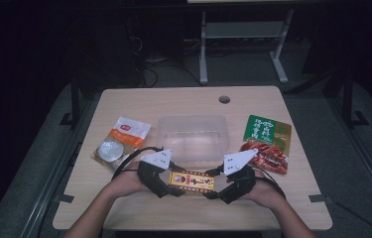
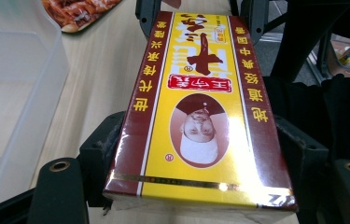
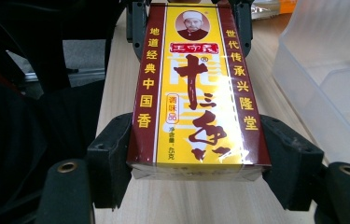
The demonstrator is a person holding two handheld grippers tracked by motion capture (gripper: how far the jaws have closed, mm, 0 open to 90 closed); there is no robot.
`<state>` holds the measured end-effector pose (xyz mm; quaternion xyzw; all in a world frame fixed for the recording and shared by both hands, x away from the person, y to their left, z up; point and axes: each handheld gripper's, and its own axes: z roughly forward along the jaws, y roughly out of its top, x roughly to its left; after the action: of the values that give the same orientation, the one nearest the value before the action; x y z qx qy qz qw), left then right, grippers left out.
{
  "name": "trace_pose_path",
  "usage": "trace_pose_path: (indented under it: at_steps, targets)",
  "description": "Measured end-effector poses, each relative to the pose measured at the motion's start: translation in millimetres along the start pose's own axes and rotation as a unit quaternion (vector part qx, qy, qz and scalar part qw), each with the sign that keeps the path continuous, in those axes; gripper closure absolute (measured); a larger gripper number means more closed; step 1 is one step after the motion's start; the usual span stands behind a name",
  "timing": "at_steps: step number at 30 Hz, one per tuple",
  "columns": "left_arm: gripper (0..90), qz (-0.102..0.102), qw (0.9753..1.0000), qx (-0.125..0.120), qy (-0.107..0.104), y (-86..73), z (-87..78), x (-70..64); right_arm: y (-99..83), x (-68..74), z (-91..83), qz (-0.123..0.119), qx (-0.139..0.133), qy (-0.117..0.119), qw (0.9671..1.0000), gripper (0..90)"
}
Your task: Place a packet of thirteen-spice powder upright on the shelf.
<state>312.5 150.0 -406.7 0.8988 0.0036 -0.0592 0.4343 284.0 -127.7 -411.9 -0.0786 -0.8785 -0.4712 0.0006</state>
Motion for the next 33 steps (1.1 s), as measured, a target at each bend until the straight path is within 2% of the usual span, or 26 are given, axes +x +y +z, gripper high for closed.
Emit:
trace_pose_path:
  at_steps: [3,4,5,9,12,15,16,17,22,27,33]
  targets:
    - [29.4,-0.002,1.0,0.004,-0.002,-0.1,0.5,0.1,-0.6,-0.6,0.8,-0.001,0.003,0.002,1.0,31.7]
    - [29.6,-0.006,1.0,0.005,-0.004,-0.2,0.7,0.2,-1.1,-2.4,0.8,-0.009,0.006,0.001,0.9999,31.6]
    - [29.9,-0.008,0.9999,0.004,-0.006,-0.4,1.1,0.2,-1.0,-1.5,1.0,0.002,0.005,0.005,1.0,31.4]
    - [30.8,-0.014,0.9998,0.007,-0.007,-0.5,2.0,0.5,-3.1,-3.5,2.7,0.008,0.008,0.006,0.9999,29.7]
    - [31.1,-0.02,0.9998,0.007,-0.006,-1.2,2.0,0.3,-3.9,-4.8,3.0,0.016,0.004,0.004,0.9999,24.6]
    - [31.2,-0.025,0.9997,0.001,0.002,-3.1,-0.4,0.6,-4.8,-5.8,0.7,0.026,0.002,-0.009,0.9996,19.3]
    - [31.2,-0.023,0.9997,0.001,0.004,-3.7,-1.4,1.2,-5.4,-6.1,-0.5,0.028,0.002,-0.012,0.9995,18.8]
    - [31.3,-0.03,0.9995,-0.005,0.005,-4.7,-2.2,1.0,-5.7,-6.0,-1.6,0.031,0.002,-0.015,0.9994,17.9]
    - [31.4,-0.039,0.999,-0.001,0.021,-8.3,-5.6,0.0,-9.9,-6.3,-7.1,0.044,-0.001,-0.032,0.9986,16.9]
    - [31.4,-0.044,0.9985,0.001,0.031,-13.3,-9.3,-1.1,-16.8,-1.2,-11.1,0.056,0.018,-0.056,0.9967,16.9]
    - [31.4,-0.047,0.9981,-0.004,0.04,-18.6,-16.8,0.6,-29.7,9.0,-12.0,0.075,0.037,-0.09,0.9925,16.0]
